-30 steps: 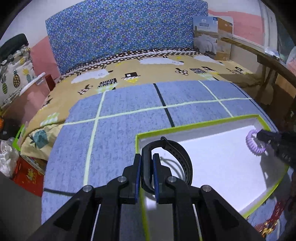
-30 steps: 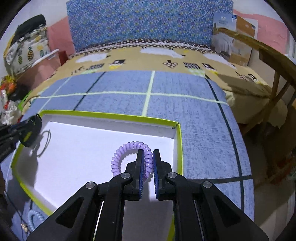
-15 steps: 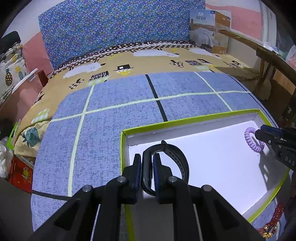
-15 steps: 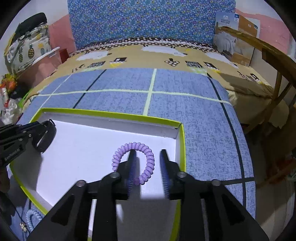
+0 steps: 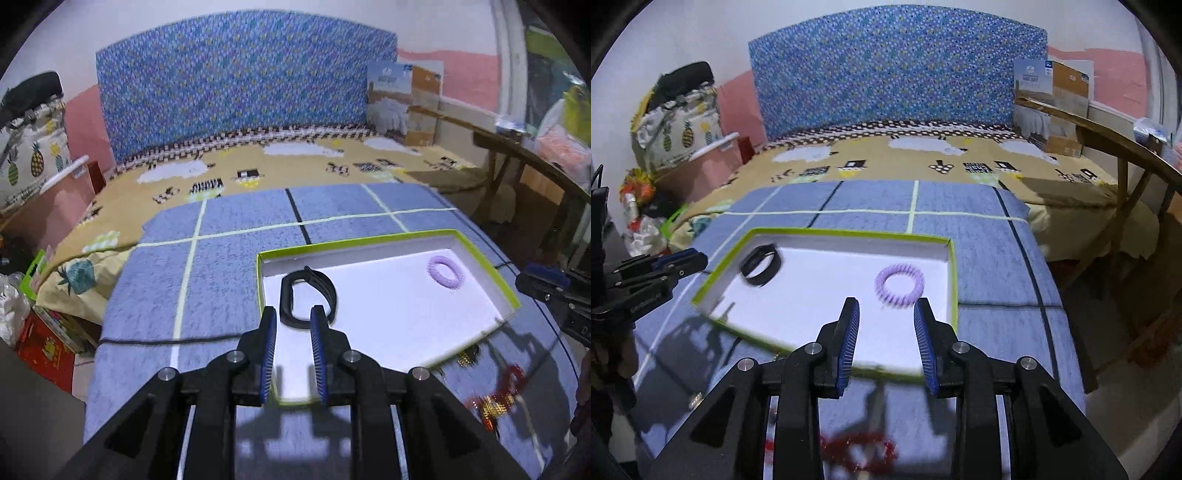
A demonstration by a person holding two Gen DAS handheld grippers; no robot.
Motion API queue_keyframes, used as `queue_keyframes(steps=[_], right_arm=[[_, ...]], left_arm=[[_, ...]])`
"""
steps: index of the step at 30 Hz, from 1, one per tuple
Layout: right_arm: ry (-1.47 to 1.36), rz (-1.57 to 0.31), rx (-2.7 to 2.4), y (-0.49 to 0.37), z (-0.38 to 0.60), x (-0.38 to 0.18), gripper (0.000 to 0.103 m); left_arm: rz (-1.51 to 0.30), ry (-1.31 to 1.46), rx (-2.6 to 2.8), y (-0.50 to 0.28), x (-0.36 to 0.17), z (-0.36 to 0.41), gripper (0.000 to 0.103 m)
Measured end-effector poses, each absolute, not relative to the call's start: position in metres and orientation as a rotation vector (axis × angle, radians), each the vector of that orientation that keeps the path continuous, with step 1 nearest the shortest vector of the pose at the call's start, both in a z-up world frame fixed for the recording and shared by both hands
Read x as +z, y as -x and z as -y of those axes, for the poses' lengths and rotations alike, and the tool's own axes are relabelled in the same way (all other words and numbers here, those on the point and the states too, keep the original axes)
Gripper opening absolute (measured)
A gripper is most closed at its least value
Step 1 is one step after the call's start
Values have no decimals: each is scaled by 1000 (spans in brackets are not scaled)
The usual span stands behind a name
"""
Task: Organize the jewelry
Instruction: 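Withdraw both tools from the box back over the jewelry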
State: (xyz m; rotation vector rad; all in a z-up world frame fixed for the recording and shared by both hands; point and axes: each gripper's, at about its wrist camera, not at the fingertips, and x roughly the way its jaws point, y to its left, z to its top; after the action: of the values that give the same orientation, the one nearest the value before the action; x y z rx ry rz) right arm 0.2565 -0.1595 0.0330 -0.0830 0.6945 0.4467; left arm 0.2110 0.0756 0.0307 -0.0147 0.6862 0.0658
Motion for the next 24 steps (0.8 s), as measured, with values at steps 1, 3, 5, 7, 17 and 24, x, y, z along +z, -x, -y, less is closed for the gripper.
queue_keyframes(steps=[1,3,5,7,17,24], right_arm=[[81,-691,450,-246,161,33,32],[73,-690,458,-228,165,30,32],[66,-692,467,-209,167,27,32],[60,-689,475,-191,169,24,32],[29,-673,491,-128,179,17,32],[34,-666,495,-106,180,15,32]], left_arm=[[-675,10,63,-199,32,-74,20],[-665,13,50,-181,33,-71,20],[-661,18,38,-164,33,-70,20],[-660,22,31,-149,33,-68,20],[-648,47,-11,-85,27,-52,20],[-656,54,-42,-58,22,-39,20]])
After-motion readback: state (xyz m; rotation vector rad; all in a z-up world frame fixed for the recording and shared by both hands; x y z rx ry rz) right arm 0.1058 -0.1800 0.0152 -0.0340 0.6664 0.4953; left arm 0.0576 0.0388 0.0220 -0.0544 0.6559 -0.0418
